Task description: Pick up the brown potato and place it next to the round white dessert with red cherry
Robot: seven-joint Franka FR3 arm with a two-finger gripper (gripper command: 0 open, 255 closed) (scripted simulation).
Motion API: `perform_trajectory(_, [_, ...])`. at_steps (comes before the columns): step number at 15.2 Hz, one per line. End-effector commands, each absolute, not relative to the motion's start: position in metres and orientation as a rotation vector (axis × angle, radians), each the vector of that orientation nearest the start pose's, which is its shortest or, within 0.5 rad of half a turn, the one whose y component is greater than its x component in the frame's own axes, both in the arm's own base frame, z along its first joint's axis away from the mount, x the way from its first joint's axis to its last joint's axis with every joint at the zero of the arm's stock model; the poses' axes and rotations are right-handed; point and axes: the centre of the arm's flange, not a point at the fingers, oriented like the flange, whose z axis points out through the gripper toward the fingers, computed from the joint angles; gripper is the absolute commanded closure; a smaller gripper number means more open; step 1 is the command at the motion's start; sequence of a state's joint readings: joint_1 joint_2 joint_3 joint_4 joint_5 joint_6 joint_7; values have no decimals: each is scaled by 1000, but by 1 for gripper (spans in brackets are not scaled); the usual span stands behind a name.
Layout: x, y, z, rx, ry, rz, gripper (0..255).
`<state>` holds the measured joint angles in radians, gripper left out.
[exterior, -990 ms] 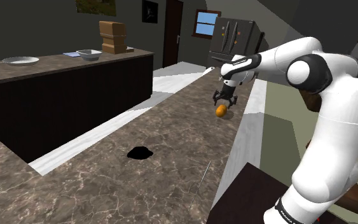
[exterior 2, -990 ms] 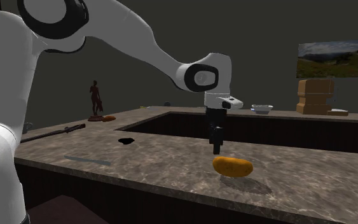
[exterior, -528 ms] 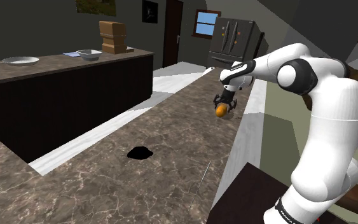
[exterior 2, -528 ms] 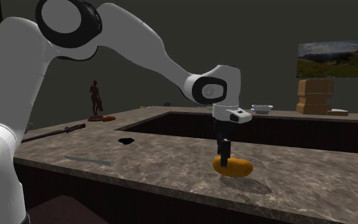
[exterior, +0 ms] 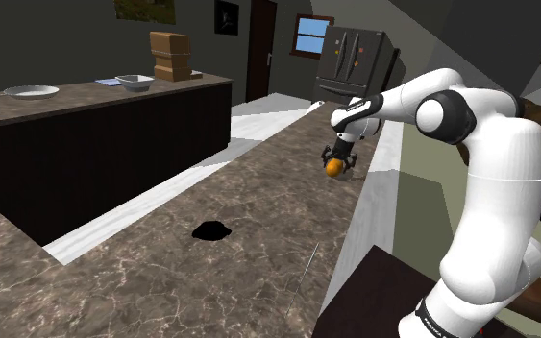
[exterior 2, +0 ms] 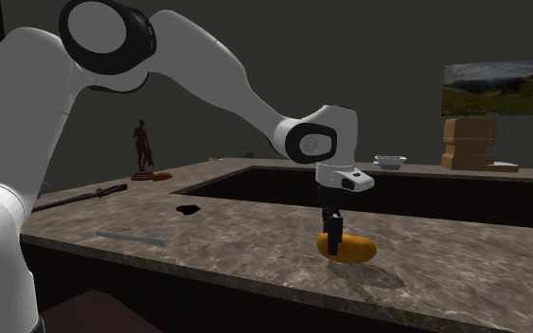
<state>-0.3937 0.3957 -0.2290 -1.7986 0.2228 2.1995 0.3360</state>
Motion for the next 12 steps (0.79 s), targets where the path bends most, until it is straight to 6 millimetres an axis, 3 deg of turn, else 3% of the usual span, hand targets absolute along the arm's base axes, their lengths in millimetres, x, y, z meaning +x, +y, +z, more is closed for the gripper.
perform_trajectory(1, [536,-362,335,-2624,1556,-50,0])
perform_trajectory(2, [536,-362,335,-2624,1556,-50,0])
perform_trajectory(3, [536,-362,335,-2624,1556,-50,255])
perform_trajectory(12, [536,-362,335,-2624,1556,-50,255])
